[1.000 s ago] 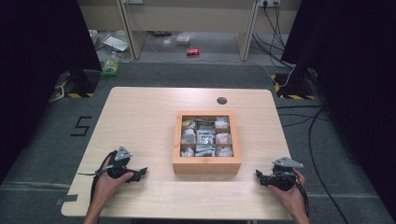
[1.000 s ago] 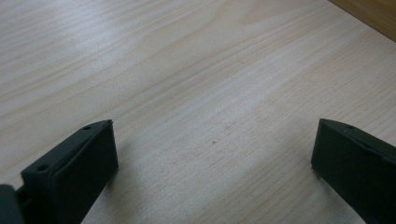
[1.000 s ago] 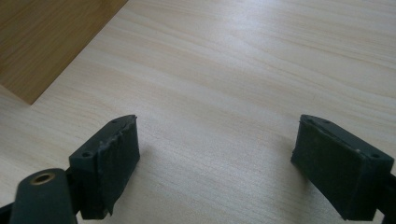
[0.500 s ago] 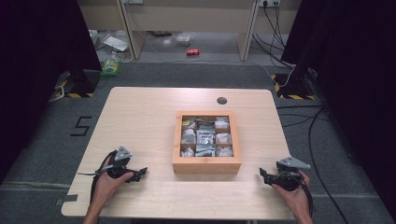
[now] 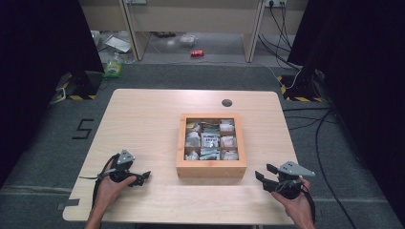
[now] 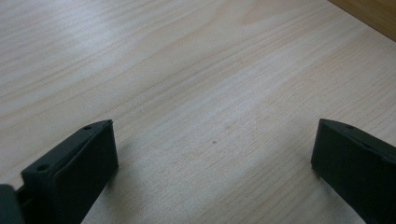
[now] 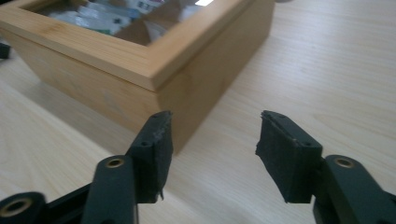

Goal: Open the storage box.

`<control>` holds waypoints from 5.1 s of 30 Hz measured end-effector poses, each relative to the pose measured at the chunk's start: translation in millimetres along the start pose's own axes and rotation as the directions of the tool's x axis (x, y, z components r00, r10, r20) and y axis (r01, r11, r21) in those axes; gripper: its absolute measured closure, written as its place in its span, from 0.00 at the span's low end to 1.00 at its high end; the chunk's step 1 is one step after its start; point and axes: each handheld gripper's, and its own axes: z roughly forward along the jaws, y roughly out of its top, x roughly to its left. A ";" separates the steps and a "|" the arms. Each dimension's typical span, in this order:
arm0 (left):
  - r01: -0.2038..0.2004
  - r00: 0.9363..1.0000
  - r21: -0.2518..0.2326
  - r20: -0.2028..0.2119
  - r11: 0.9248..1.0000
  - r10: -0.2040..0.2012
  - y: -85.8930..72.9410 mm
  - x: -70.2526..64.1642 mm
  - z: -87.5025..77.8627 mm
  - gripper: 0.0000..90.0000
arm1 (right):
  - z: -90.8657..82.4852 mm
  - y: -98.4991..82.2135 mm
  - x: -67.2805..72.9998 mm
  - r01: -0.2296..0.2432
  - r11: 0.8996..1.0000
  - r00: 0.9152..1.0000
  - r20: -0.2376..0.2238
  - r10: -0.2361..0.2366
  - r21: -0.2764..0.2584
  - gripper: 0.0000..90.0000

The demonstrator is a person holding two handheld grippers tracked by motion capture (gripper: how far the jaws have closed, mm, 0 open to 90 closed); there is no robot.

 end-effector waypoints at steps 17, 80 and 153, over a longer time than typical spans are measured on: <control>-0.001 1.000 0.001 0.000 1.000 0.001 0.0 0.0 0.0 0.00 | 20.0 14.1 26.9 0.034 0.999 0.996 -0.078 -0.034 -0.004 0.70; -0.002 1.000 -0.078 0.005 0.997 0.002 10.9 -8.9 -10.5 0.17 | 24.4 42.1 32.1 0.045 0.996 0.997 -0.053 -0.049 -0.072 0.78; 0.157 0.986 -0.251 -0.010 0.955 -0.165 186.6 -19.8 60.5 0.16 | 57.6 147.3 -16.6 -0.013 0.977 1.000 -0.010 0.011 -0.214 0.64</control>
